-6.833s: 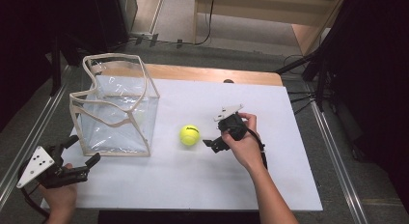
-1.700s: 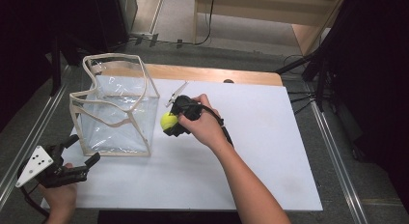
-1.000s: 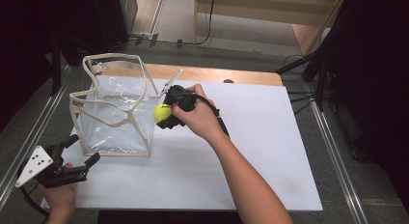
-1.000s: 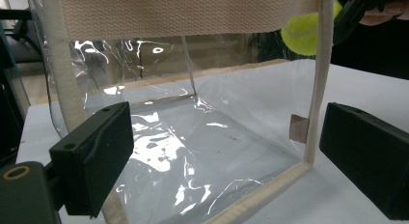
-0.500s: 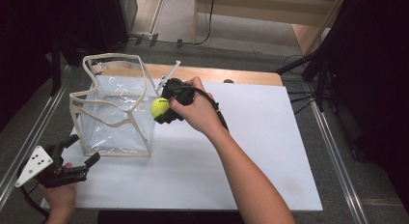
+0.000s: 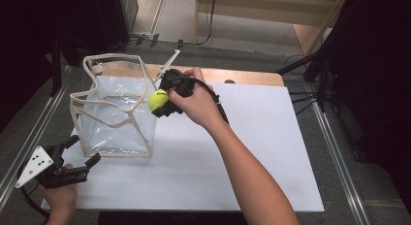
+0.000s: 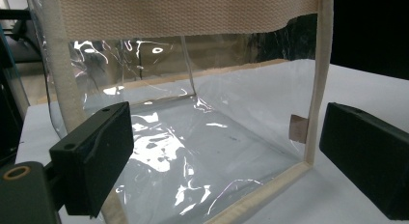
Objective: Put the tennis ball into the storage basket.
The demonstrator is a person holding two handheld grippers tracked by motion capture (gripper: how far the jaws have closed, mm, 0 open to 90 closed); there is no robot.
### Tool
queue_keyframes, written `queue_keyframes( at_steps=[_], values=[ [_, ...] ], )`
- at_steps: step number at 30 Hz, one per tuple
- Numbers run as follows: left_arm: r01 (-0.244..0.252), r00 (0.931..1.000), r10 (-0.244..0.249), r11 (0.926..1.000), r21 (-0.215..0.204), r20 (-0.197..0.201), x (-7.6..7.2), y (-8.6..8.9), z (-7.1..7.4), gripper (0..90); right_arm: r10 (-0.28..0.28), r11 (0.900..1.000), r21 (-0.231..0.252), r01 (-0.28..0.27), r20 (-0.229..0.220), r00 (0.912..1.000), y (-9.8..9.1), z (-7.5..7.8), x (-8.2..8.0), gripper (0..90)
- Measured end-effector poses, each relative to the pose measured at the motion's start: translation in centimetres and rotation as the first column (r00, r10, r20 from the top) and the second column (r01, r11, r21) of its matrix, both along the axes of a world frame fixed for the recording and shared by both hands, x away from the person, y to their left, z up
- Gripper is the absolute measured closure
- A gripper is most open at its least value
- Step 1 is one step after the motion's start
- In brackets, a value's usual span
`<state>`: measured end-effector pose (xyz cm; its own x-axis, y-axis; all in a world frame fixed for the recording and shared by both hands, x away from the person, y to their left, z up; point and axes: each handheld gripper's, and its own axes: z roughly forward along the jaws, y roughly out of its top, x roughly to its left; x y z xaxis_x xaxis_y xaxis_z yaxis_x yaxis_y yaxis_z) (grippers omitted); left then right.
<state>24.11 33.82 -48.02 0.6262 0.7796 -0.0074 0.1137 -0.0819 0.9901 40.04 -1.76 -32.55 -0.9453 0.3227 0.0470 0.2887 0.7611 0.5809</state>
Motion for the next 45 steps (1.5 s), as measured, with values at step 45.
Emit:
queue_keyframes(
  at_steps=[45],
  values=[
    [0.002, 1.0000, -0.002, 1.0000, -0.005, 0.003, 0.0, 0.0, 0.0, 5.3, -0.004, 1.0000, -0.001, 0.004, 0.030, 0.9995, 1.2, 4.8, 1.2, 23.8]
  ],
)
